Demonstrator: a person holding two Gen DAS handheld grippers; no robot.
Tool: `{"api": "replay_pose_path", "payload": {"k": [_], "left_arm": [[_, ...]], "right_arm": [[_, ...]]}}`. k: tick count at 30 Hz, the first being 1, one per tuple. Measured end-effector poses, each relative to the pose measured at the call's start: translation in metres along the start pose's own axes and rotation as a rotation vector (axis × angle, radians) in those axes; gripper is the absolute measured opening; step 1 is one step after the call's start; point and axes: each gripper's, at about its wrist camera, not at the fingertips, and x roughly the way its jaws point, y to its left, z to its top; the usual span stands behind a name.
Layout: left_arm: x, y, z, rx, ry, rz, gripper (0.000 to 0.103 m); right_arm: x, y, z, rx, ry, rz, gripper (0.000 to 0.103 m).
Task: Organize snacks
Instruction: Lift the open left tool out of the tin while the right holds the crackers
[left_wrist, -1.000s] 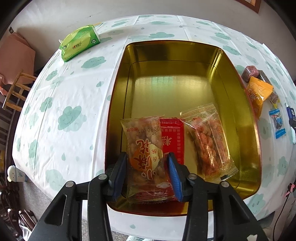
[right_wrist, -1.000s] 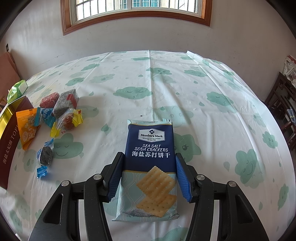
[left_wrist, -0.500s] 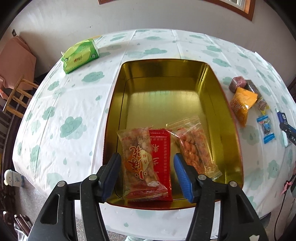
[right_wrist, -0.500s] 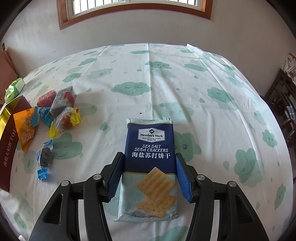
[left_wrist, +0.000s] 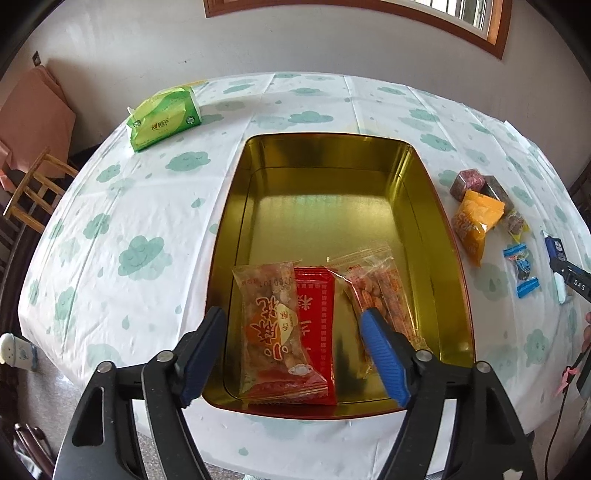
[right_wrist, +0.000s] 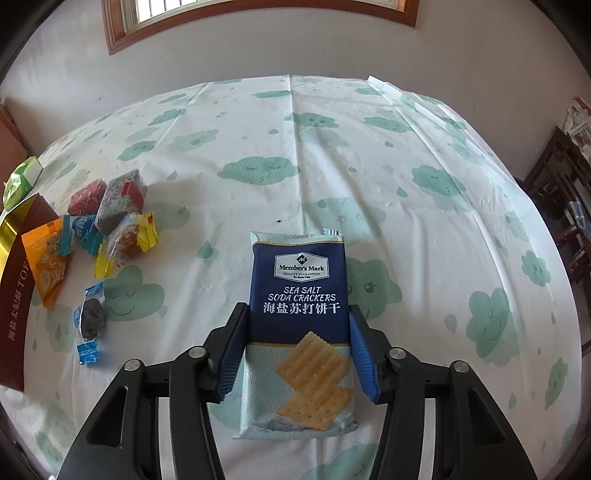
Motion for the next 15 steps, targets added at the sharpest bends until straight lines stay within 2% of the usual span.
{"api": "replay_pose_path", "payload": {"k": [9,15], "left_arm": [[0.001,0.004,-0.004,-0.012,-0.017,-0.019,0.081],[-0.002,0.007,-0.006,-0.021,-0.054,-0.031,0.085]], "right_arm": [[-0.002,0.004,-0.001,0.027,0.027,-0.023,0.05],[-0.013,0.007,-0.006,0.071,0.023,-0.001,0.05]]}}
